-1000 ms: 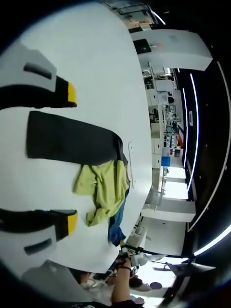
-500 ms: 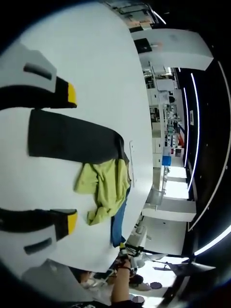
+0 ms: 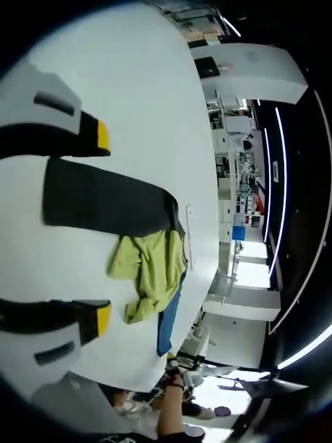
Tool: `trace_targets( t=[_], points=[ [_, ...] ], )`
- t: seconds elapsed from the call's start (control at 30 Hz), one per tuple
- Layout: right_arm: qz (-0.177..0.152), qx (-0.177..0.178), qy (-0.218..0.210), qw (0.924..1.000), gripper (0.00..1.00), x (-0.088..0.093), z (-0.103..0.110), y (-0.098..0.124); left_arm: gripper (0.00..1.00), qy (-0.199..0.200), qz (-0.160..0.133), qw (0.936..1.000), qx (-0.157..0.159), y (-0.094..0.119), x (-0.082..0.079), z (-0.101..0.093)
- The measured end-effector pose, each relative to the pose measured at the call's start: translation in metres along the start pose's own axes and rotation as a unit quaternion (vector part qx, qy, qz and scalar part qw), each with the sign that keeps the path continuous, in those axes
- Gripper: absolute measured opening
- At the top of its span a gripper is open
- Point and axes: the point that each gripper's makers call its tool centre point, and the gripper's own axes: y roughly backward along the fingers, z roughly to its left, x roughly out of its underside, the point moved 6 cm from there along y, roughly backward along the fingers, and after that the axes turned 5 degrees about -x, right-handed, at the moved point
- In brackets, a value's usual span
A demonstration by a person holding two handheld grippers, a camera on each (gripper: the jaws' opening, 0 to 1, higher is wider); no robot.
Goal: Fold the garment on the visible template until the final outline fits inside the template.
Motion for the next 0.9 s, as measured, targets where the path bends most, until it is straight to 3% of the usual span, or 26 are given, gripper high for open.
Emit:
trace_targets(
  t=[0.07,0.17,0.3,0.37,0.67,0.9],
  points=[
    [0.005,-0.001,0.008,1.0,0.27,0.0,0.003,0.001,0.82,0.0,-0.001,1.0,0.0,0.0,0.0,0.0],
    [0.005,-0.017,0.009,0.9998,0.35,0.0,0.015,0.012,0.82,0.001,-0.002,1.0,0.0,0.0,-0.001,0.0],
    [-0.003,-0.065,0.027,0.9975,0.42,-0.004,0.034,0.008,0.8,0.001,-0.001,1.0,0.003,-0.001,-0.002,-0.004],
    [-0.005,-0.102,0.022,0.9945,0.46,-0.001,0.054,0.014,0.79,0.0,0.001,1.0,0.005,-0.003,-0.001,-0.006],
    [0.006,-0.202,0.053,0.978,0.6,0.012,0.113,0.017,0.73,-0.005,0.005,0.9999,0.014,-0.012,-0.005,-0.015],
    [0.023,-0.274,0.076,0.9584,0.66,0.027,0.167,0.031,0.62,0.018,0.013,0.9997,0.011,-0.023,-0.003,-0.023]
  ],
)
